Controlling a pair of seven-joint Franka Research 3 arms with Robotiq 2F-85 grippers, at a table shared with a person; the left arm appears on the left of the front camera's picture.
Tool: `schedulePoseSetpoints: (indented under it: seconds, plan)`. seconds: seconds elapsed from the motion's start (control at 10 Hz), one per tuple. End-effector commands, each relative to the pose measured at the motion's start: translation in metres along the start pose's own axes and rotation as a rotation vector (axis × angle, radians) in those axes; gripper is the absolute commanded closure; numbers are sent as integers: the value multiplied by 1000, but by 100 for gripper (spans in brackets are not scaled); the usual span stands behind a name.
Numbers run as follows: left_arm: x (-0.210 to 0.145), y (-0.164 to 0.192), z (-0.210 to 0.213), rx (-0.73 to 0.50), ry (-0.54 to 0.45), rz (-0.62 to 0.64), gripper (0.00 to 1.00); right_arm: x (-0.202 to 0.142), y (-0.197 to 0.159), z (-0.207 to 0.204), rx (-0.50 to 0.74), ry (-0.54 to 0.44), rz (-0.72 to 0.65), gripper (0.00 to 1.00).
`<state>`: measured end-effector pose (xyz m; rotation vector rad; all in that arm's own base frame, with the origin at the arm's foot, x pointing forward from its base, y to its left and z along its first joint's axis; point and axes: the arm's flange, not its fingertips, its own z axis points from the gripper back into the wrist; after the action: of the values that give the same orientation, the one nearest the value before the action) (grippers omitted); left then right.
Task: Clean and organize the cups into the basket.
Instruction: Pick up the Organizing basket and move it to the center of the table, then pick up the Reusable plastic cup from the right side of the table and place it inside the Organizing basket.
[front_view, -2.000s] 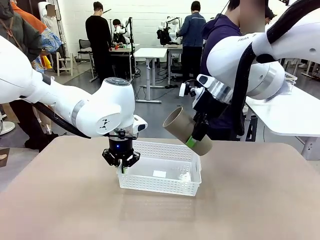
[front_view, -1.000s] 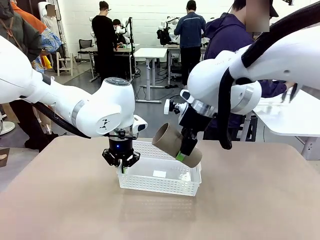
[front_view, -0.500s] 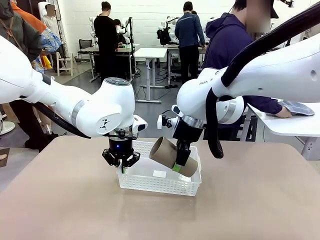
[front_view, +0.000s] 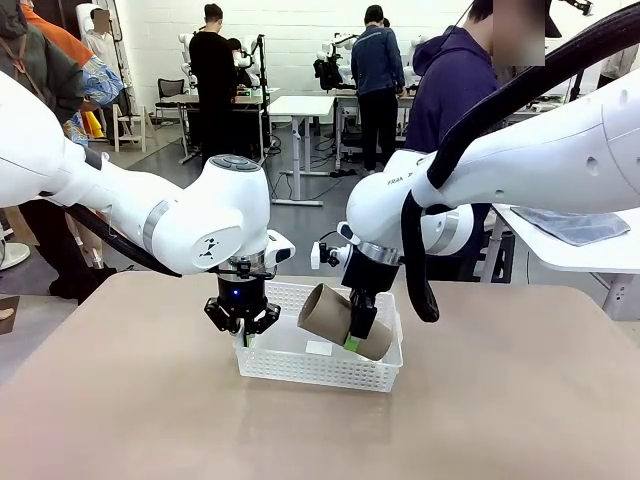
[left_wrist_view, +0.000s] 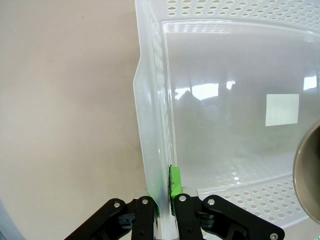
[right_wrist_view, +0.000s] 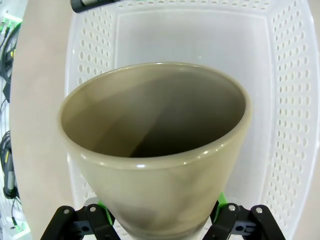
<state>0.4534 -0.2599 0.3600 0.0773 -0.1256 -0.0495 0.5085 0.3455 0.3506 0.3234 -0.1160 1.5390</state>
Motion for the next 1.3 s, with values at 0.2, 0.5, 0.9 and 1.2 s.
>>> schedulePoseSetpoints:
  seconds: [0.2,0.5,0.9,1.2]
  plan:
    - [0,-3,-1,7,5,-2,100,3,-8,1,26,24,-7,0]
    - [0,-3,-1,7,5,-2,100,1,0,10,11,6,-2,0]
    - [0,-3,-1,7,5,-2,100,-13,22,38,-27,-71,41,0]
    - [0,-3,-1,7,5,-2,100,-102,54,103,5,-242,260,0]
